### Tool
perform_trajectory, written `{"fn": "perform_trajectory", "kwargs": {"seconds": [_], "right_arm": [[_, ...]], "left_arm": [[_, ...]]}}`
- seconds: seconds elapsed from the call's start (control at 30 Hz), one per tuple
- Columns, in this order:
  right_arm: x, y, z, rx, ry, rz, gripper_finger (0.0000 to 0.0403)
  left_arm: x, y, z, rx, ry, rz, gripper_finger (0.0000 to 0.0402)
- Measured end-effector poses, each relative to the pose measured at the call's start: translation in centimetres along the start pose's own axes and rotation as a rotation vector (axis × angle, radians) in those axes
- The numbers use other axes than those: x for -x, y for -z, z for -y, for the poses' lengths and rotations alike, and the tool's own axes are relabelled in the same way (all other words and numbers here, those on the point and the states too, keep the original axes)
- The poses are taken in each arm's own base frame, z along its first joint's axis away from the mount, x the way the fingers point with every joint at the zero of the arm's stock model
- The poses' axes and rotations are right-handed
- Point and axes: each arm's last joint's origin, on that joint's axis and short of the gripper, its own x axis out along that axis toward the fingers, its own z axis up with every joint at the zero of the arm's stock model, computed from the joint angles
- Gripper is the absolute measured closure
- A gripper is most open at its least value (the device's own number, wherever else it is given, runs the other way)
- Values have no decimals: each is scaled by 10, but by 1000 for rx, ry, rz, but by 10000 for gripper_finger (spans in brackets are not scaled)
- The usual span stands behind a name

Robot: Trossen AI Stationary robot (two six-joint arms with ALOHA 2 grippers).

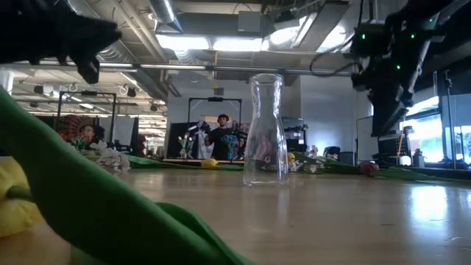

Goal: Sort flowers into vase by color
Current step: Put the top right red tulip into the top transparent vase

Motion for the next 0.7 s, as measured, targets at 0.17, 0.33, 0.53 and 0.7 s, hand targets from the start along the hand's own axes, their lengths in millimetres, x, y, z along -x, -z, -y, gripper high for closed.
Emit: {"fn": "perform_trajectory", "kwargs": {"seconds": [0.17,0.33,0.53,0.7], "right_arm": [[-25,0,9,-32,28,-107,208],[-51,-9,17,-54,50,-172,230],[-81,-13,23,-134,47,-256,248],[-89,-13,23,-153,71,-289,276]], "left_arm": [[2,-20,4,356,-18,251,334],[5,-30,8,393,44,352,334],[5,-30,7,377,17,361,334],[5,-30,10,366,110,312,334]]}}
